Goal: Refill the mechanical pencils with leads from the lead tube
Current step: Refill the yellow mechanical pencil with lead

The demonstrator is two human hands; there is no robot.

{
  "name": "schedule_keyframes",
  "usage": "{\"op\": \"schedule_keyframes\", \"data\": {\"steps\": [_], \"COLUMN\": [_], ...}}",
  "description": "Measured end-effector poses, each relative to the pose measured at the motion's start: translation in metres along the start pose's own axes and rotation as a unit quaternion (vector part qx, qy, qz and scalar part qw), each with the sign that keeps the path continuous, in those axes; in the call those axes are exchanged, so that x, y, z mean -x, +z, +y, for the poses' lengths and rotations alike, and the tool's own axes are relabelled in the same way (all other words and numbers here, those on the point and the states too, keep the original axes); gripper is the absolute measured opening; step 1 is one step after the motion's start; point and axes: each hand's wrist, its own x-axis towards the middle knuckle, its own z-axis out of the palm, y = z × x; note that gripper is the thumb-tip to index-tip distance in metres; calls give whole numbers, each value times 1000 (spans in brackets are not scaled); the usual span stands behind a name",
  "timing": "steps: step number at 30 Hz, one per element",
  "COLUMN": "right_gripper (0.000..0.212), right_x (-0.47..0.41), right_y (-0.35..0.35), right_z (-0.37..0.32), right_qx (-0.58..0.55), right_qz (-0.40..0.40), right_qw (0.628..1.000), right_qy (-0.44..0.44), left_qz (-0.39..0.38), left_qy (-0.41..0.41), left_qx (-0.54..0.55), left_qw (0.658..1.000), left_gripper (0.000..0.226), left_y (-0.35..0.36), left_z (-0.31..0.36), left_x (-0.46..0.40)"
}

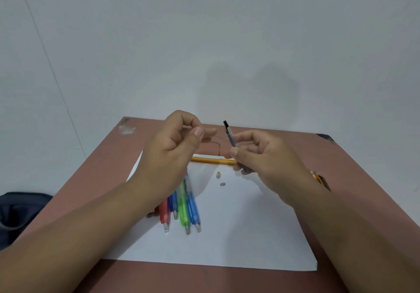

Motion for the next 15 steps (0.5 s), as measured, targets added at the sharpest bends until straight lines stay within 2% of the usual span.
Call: {"op": "schedule_keyframes", "data": {"steps": [7,11,15], "right_gripper": [18,22,22], "right_x": [0,1,0], "right_y": [2,1,-3], "right_z": [0,-1,-1], "right_qx": [-64,40,92], "right_qz": [-19,26,87], "right_qw": [997,999,992], "right_qy": [46,12,-6], "left_qz": [69,95,103], "left_qy": [-40,-66,-81], "left_qx": [15,21,20], "left_qw": [997,993,991], "left_gripper": [11,11,12], "left_y": [-3,-4,-4], "left_z": [4,6,5], "left_x": [-5,-6,-7]}}
